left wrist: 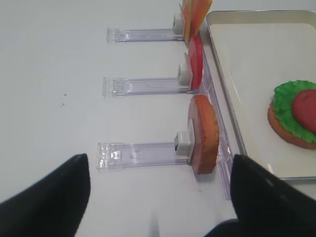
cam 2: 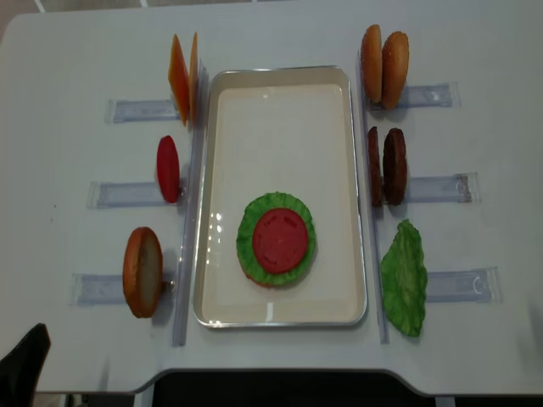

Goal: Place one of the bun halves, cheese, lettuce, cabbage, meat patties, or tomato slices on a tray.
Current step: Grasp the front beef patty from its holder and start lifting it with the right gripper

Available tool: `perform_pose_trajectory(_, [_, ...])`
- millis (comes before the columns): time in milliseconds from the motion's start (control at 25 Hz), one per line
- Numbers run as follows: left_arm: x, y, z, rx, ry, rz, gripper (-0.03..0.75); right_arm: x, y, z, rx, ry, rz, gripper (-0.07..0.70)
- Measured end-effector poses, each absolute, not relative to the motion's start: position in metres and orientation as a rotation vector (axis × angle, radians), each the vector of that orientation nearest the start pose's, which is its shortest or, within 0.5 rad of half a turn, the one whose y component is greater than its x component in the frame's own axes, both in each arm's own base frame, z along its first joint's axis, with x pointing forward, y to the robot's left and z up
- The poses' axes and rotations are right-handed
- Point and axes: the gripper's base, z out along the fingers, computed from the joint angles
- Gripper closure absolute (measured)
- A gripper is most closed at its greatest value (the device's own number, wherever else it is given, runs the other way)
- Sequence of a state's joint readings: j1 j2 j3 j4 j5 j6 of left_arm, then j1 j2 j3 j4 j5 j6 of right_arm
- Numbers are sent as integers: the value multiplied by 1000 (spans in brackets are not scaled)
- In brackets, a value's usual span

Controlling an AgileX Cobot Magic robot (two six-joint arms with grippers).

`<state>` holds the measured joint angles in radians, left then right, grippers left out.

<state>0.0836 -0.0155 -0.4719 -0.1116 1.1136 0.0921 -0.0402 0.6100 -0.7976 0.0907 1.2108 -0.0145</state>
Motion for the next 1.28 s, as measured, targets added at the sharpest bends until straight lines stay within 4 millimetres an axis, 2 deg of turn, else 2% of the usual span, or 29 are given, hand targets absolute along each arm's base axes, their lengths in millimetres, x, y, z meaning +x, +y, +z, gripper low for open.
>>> perform_pose_trajectory(160, [-6, -10, 266, 17, 2104, -30, 24, 119, 3, 343, 47, 2592, 103, 125])
perform_pose_trajectory(320, [-6, -10, 266, 17, 2104, -30, 24, 160, 1, 342, 57, 2692, 111, 127])
perform_pose_trajectory(600, [-6, -10, 266, 17, 2104, -30, 24, 212, -1, 342, 8, 2763, 104, 127])
perform_pose_trajectory(880, [-6, -10, 266, 17, 2104, -30, 24, 248, -4, 338, -11, 2805, 79, 128])
perform_pose_trajectory(1280, [-6, -10, 266, 17, 2104, -30, 24, 289, -5, 342, -33, 2796, 74, 128])
